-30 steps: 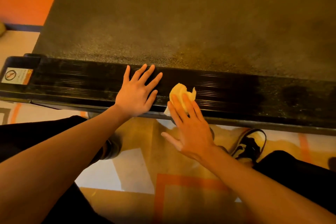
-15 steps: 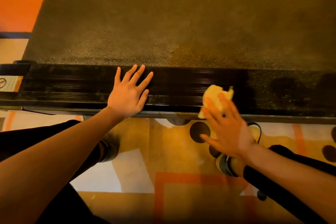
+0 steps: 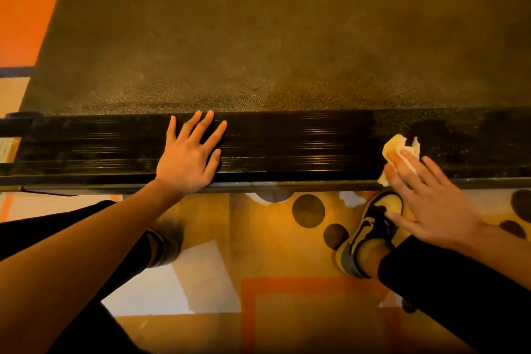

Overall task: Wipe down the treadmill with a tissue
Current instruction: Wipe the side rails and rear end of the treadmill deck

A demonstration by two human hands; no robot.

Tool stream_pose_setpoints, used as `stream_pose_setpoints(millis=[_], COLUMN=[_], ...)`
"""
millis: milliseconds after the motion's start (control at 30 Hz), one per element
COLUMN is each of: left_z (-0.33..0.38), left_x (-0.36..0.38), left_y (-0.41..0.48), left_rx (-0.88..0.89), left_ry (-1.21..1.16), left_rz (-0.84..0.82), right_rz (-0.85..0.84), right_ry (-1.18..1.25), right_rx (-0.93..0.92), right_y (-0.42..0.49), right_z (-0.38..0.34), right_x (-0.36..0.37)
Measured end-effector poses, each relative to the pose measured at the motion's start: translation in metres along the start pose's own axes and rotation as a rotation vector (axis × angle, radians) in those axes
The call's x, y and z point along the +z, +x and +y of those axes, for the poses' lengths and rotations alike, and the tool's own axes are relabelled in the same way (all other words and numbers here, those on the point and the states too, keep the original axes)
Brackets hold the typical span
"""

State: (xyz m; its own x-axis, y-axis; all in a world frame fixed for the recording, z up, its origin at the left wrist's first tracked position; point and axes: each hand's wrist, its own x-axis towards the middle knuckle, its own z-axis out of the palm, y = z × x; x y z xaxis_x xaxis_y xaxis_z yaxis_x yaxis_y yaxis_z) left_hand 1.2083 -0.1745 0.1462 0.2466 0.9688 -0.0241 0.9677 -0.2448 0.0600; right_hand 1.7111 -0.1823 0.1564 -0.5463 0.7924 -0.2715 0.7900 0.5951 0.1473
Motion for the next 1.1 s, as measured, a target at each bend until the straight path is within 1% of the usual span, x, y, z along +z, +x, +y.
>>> stream_pose_setpoints(millis=[67,167,233,300,367,400,433,533,600,633,700,767,833,867,933,967,1033,1100], left_z=[0.0,0.001,0.001,0.001,-0.001,-0.001,-0.001,-0.001,-0.002,-0.002,-0.001,-0.002,-0.002,-0.002,-0.001,0.0,-0.001,0.0], left_x=[-0.001,-0.002,-0.002,-0.002,-0.001,0.0,0.0,0.002,0.003,0.003,0.003,0.003,0.002,0.002,0.001,0.002,0.002,0.002], left_y=[0.0,0.0,-0.001,0.0,0.0,-0.001,-0.001,0.0,0.001,0.001,0.001,0.001,0.001,0.001,0.0,0.0,0.0,0.0], left_rx=[-0.002,-0.004,-0.011,-0.012,-0.005,-0.001,0.001,-0.002,-0.005,-0.003,-0.001,-0.003,-0.007,-0.009,-0.005,-0.007,-0.007,-0.001], left_ry=[-0.005,-0.005,-0.004,-0.001,-0.006,-0.005,-0.005,-0.019,-0.018,-0.021,-0.022,-0.018,-0.03,-0.033,-0.036,-0.035,-0.034,-0.04], left_rz=[-0.002,-0.003,-0.004,-0.007,-0.008,-0.002,0.006,0.015,0.018,0.012,0.001,-0.006,-0.002,0.004,0.002,0.007,0.022,0.035], right_rz=[0.049,0.148,0.173,0.156,0.153,0.145,0.133,0.057,0.039,0.044,0.088,0.129,0.112,0.098,0.121,0.139,0.124,0.022], right_ry=[0.084,0.26,0.385,0.416,0.374,0.364,0.358,0.296,0.315,0.344,0.404,0.441,0.433,0.41,0.359,0.343,0.327,0.279], right_rx=[0.026,-0.017,-0.038,-0.041,-0.046,-0.015,0.046,0.31,0.409,0.425,0.4,0.315,0.207,0.154,0.081,0.078,0.157,0.257], right_y=[0.019,0.074,0.109,0.124,0.117,0.109,0.099,0.076,0.08,0.09,0.118,0.153,0.177,0.18,0.169,0.158,0.136,0.123], right_z=[-0.044,-0.148,-0.207,-0.229,-0.208,-0.186,-0.16,-0.094,-0.09,-0.1,-0.136,-0.182,-0.216,-0.22,-0.202,-0.183,-0.138,-0.108], right_x=[-0.007,-0.029,-0.049,-0.062,-0.062,-0.058,-0.053,-0.046,-0.047,-0.051,-0.061,-0.076,-0.09,-0.092,-0.086,-0.078,-0.065,-0.057])
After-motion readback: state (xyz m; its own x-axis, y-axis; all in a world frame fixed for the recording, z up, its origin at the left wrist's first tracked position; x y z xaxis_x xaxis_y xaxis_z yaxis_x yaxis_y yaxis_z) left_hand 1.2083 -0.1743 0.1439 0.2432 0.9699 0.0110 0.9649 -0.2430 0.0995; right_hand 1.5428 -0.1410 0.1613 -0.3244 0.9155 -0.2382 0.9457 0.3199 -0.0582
